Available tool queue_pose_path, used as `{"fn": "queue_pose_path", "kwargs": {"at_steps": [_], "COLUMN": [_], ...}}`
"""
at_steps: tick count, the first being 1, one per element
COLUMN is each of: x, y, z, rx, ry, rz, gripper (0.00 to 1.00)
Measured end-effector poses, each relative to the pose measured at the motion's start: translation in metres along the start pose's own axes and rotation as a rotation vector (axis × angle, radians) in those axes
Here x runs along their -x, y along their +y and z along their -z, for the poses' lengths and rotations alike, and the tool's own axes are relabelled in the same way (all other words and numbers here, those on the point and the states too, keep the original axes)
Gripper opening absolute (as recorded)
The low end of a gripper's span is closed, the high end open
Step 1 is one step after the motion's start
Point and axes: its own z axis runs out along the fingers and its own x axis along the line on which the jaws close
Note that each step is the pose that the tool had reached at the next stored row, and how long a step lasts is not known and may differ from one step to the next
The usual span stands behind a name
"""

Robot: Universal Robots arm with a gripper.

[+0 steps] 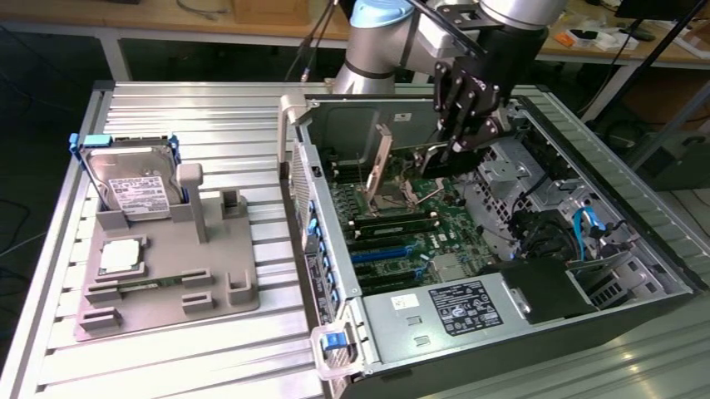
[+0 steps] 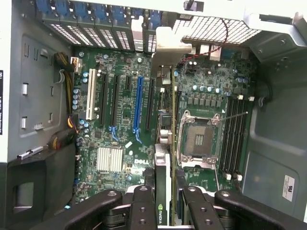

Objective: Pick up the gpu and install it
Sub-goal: 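Insert the gpu into the slot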

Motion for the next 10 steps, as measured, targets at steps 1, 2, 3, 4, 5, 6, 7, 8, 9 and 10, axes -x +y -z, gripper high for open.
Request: {"fn": "queue_pose_path", "kwargs": {"at_steps": [1,2,3,4,5,6,7,8,9,10], "x": [0.000,0.000,-0.001,-0.001,-0.001,-0.002,-0.004,-0.005,-0.007,-0.007], "y": [0.0002,0.0004,0.0012,0.0029,0.0042,0.0049,0.0053,0.0055,0.0058,0.0063], "z": [-0.0017,-0.0030,-0.0058,-0.0083,-0.0104,-0.0115,-0.0123,-0.0134,-0.0143,-0.0151], "rx": [0.0000,0.0000,0.0000,0.0001,0.0000,0.0001,0.0002,0.0001,0.0000,0.0000], "ry": [0.0000,0.0000,0.0000,0.0001,0.0000,0.0001,0.0002,0.0000,-0.0001,0.0000], "rz": [0.000,0.000,0.000,0.000,0.000,0.000,0.000,0.000,0.000,0.000], "gripper": [0.27,0.27,0.27,0.27,0.27,0.27,0.27,0.27,0.27,0.27]}}
